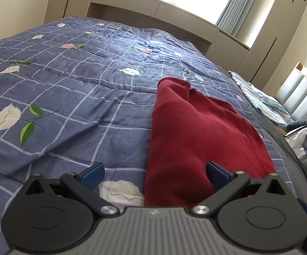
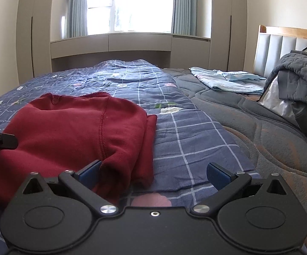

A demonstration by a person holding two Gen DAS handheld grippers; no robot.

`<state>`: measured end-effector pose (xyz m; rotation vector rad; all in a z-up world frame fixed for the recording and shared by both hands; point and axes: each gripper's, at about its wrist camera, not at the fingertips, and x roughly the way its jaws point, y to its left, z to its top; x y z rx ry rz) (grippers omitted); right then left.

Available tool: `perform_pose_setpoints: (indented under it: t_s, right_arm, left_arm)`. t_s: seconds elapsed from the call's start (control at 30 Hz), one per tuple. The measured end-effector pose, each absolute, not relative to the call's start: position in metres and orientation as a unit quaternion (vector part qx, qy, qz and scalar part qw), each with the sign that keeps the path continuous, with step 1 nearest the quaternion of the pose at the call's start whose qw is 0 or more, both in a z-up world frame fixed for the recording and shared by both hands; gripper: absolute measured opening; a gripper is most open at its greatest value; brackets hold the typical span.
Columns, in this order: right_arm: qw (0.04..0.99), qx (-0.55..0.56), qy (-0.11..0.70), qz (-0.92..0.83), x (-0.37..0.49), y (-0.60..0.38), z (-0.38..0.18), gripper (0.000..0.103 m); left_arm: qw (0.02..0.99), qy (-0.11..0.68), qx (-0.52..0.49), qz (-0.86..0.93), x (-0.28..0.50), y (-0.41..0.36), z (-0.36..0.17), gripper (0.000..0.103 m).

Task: Fold small clothes

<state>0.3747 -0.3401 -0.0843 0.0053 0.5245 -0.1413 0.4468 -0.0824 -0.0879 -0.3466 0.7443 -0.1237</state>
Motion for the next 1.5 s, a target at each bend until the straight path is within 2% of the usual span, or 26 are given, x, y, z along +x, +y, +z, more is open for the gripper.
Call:
perform_pose_setpoints:
  t_s: [0.33,0.6,0.7,0.87,0.93,1.0,1.2,1.5]
  right_arm:
    - [0.966,0.001,0.251,-0.069,0.372,-0.340,-0.084,0.102]
    - [0.991,0.024,0.128,-0.037,0.337,-0.340,-0.063,0.102]
    - [0.992,0.041,0.115,-0.016,0.349,-0.342,-0.054,0.102]
    - [0.988,0.006,0.152,-0.005,0.401,-0.331,-0.050,0.102]
    - [0.977,-0.011,0.210,-0.026,0.427,-0.331,-0.061,0.102]
    - [0.963,0.023,0.263,-0.052,0.442,-0.343,-0.080,0.102]
    - [0.945,0.167,0.270,-0.077,0.438,-0.387,-0.093,0.103]
    - [0.946,0.184,0.261,-0.054,0.435,-0.391,-0.092,0.103]
  left_arm:
    - [0.909,0.365,-0.192,-0.067,0.445,-0.077,-0.087,0.102]
    - [0.917,0.347,-0.186,-0.064,0.431,-0.059,-0.076,0.103]
    - [0.917,0.350,-0.184,-0.055,0.439,-0.055,-0.072,0.103]
    - [0.921,0.352,-0.162,-0.043,0.457,-0.065,-0.064,0.103]
    - [0.919,0.366,-0.141,-0.042,0.465,-0.071,-0.066,0.103]
    - [0.918,0.370,-0.136,-0.042,0.467,-0.074,-0.071,0.103]
    - [0.914,0.361,-0.183,-0.041,0.453,-0.064,-0.088,0.103]
    - [0.908,0.374,-0.183,-0.032,0.445,-0.062,-0.079,0.103]
